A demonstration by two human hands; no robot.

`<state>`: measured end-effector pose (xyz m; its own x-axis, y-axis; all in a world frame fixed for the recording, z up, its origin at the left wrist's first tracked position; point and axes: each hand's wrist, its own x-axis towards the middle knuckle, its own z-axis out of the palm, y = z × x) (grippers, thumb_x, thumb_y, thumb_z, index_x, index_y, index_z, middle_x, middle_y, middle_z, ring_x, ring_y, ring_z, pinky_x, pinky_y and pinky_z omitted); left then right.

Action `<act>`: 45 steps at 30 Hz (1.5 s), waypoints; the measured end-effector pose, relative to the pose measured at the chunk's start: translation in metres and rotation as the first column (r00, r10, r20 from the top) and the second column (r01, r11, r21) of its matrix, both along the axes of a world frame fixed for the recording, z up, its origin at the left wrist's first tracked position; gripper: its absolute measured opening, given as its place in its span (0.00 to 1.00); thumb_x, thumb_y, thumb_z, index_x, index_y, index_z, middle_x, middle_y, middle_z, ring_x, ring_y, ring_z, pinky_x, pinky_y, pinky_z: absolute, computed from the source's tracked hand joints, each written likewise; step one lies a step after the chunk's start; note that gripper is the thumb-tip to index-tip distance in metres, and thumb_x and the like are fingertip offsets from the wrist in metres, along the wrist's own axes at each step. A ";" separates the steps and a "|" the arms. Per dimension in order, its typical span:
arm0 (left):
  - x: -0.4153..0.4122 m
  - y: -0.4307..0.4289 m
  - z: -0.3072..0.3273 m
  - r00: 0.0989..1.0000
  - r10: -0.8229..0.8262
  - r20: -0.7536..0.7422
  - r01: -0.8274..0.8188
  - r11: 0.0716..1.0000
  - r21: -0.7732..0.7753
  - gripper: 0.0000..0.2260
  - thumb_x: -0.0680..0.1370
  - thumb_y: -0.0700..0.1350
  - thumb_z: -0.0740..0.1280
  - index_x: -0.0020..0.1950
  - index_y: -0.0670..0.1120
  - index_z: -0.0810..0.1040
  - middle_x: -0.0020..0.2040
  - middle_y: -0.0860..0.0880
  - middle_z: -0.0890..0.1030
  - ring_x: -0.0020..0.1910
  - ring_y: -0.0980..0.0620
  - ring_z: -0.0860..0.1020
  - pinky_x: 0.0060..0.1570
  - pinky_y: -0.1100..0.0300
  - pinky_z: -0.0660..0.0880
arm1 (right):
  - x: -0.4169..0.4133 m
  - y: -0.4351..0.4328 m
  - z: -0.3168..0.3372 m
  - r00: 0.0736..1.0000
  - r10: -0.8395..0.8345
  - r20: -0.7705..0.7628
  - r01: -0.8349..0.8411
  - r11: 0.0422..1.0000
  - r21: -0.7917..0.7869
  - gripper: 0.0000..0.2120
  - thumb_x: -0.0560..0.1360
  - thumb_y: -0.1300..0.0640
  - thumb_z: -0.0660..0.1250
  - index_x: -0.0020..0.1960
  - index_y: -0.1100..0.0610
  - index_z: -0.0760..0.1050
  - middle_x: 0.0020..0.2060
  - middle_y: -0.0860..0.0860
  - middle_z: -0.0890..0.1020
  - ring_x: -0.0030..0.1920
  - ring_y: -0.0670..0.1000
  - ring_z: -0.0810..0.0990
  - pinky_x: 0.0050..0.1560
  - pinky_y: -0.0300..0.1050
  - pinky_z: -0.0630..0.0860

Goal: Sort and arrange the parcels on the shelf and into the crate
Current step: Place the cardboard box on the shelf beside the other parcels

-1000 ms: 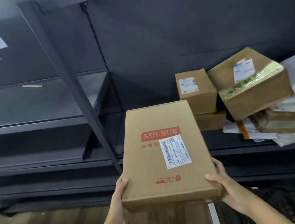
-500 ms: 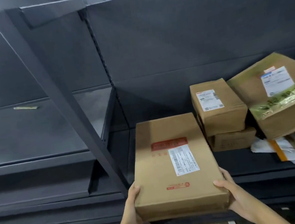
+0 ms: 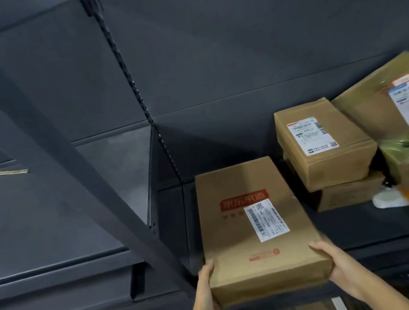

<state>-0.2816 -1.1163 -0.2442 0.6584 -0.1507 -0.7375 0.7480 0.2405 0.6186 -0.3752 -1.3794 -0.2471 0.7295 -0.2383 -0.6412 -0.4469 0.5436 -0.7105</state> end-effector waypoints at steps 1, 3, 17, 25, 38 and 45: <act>0.004 -0.003 -0.001 1.000 -0.001 -0.006 0.001 1.000 0.009 0.17 0.77 0.53 0.64 0.62 0.45 0.76 0.52 0.41 0.83 0.53 0.40 0.80 0.61 0.43 0.74 | 0.002 -0.001 -0.001 1.000 0.000 -0.011 0.000 1.000 -0.001 0.24 0.77 0.54 0.63 0.71 0.50 0.64 0.58 0.56 0.80 0.59 0.57 0.78 0.58 0.55 0.75; 0.012 -0.008 0.001 1.000 -0.008 -0.028 0.009 0.999 0.031 0.17 0.77 0.55 0.64 0.61 0.47 0.77 0.52 0.43 0.83 0.53 0.41 0.79 0.60 0.42 0.74 | 0.007 -0.001 0.000 1.000 0.008 -0.020 -0.008 1.000 -0.005 0.24 0.76 0.53 0.64 0.71 0.49 0.64 0.58 0.55 0.80 0.58 0.56 0.78 0.55 0.54 0.76; 0.054 -0.044 -0.008 0.937 -0.288 0.196 0.194 0.899 0.392 0.21 0.83 0.51 0.53 0.76 0.49 0.61 0.74 0.47 0.67 0.71 0.44 0.68 0.71 0.47 0.64 | 0.050 -0.017 -0.008 0.995 0.082 -0.058 -0.098 0.914 -0.394 0.26 0.80 0.48 0.58 0.75 0.40 0.53 0.71 0.48 0.68 0.70 0.53 0.67 0.70 0.57 0.64; 0.066 -0.051 -0.007 0.899 -0.374 0.230 0.196 0.810 0.552 0.22 0.82 0.55 0.52 0.76 0.52 0.60 0.74 0.50 0.66 0.71 0.46 0.67 0.63 0.60 0.63 | 0.069 -0.026 -0.006 0.987 0.136 -0.081 -0.158 0.879 -0.449 0.25 0.80 0.48 0.56 0.74 0.37 0.51 0.72 0.45 0.66 0.71 0.51 0.65 0.72 0.56 0.62; 0.067 -0.049 0.005 0.910 -0.388 0.148 0.265 0.817 0.512 0.23 0.82 0.58 0.52 0.76 0.56 0.58 0.74 0.51 0.66 0.71 0.45 0.66 0.70 0.46 0.65 | 0.071 -0.028 0.004 0.980 0.165 -0.115 -0.197 0.897 -0.396 0.27 0.80 0.46 0.56 0.75 0.37 0.48 0.72 0.45 0.64 0.72 0.53 0.63 0.69 0.57 0.61; 0.069 -0.067 0.023 0.932 -0.356 0.064 0.191 0.635 0.749 0.25 0.83 0.51 0.54 0.77 0.44 0.56 0.75 0.41 0.63 0.72 0.40 0.65 0.70 0.50 0.63 | 0.063 -0.031 0.026 0.986 0.020 -0.167 -0.097 0.877 -0.470 0.32 0.77 0.49 0.64 0.76 0.52 0.55 0.73 0.54 0.66 0.71 0.57 0.65 0.68 0.52 0.63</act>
<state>-0.2131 -1.1833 -0.2210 0.8117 0.1753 -0.5571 0.5529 -0.5381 0.6362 -0.3118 -1.4100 -0.2208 0.6543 -0.5024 -0.5653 -0.5907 0.1272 -0.7968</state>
